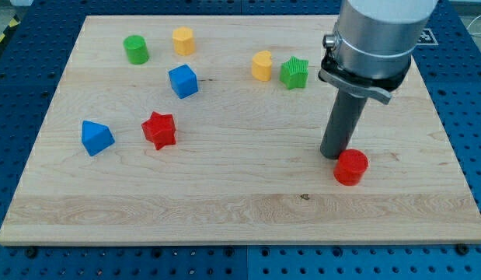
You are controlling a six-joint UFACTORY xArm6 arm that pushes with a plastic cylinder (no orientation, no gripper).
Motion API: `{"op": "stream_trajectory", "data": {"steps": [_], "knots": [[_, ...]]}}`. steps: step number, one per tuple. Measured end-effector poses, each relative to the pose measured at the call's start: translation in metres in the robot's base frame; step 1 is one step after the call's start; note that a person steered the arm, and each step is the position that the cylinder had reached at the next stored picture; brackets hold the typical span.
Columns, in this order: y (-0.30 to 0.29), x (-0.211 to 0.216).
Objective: Point at the red star
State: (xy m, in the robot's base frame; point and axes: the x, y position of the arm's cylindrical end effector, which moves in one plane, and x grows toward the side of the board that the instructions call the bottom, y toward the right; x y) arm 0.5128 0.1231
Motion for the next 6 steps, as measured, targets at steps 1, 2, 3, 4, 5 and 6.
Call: {"op": "stream_trajectory", "data": {"steps": [1,2,3,4,5,6], "knots": [[0.000,0.021],[0.000,0.035],[0.000,0.035],[-0.014,0.035],[-0.040,0.043],[-0.050,0.050]]}}
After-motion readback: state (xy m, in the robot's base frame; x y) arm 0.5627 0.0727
